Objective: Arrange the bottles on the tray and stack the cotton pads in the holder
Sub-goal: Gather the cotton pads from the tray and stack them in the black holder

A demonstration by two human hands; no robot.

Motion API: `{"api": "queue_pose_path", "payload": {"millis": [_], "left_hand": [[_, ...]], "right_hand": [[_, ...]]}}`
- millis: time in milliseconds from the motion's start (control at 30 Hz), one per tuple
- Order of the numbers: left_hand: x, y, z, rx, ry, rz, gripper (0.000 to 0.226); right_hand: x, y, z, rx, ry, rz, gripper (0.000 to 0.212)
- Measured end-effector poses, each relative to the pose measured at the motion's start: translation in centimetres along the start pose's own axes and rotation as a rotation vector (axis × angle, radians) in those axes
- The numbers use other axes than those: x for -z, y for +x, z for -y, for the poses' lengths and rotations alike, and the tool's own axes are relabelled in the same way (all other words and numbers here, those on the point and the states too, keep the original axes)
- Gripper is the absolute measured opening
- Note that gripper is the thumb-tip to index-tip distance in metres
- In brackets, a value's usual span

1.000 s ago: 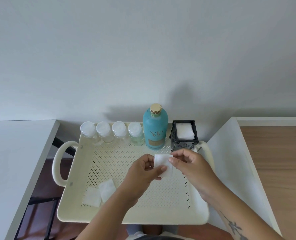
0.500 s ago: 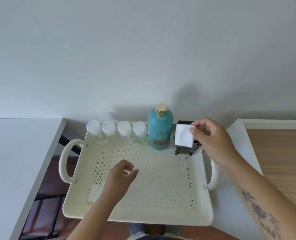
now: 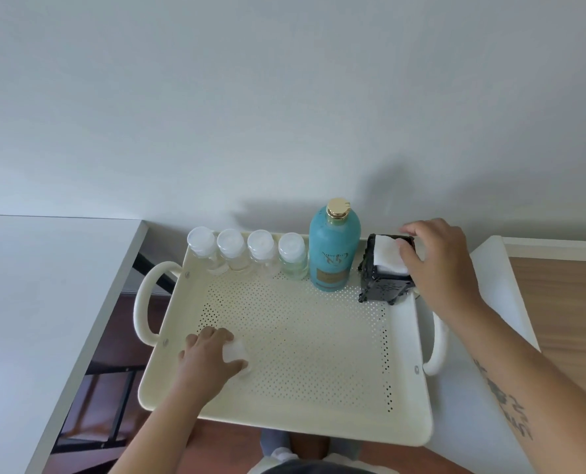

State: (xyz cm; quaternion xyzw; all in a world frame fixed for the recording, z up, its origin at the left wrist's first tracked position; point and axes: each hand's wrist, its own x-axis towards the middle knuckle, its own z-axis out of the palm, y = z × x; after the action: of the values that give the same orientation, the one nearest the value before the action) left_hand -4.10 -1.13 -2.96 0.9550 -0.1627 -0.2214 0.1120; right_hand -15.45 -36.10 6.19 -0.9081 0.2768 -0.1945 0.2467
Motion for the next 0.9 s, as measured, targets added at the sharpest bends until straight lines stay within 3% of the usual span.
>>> {"api": "queue_pose_path", "payload": {"millis": [133,233,433,600,900], "left_hand": [[0.0,0.0,-0.1,-0.021,0.030,0.018,0.055],[-0.1,0.0,0.0,-0.036,0.065,0.017,0.056],[-0.2,0.1,0.2,-0.039,0.057,0.007,0.050],[-0.2,0.3,0.6,-0.039,0.041,0.005,0.047],[0.6,0.8,0.8,-0.022,-0.018,0.065,0.036]], "right_hand": [[-0.3,-1.4,0.5,0.159,-0.111,0.111,0.028],[-0.4,-1.8,0.0,0.154,-0.119,0.123,0.026],[-0.1,-1.7,0.1,0.214,-0.116,0.089,0.003],[0.4,-1.6,0.0,0.278,-0.229,0.071,0.007],[0.0,-2.4,-0.1,0.249,-0.180,0.112,0.011]]}}
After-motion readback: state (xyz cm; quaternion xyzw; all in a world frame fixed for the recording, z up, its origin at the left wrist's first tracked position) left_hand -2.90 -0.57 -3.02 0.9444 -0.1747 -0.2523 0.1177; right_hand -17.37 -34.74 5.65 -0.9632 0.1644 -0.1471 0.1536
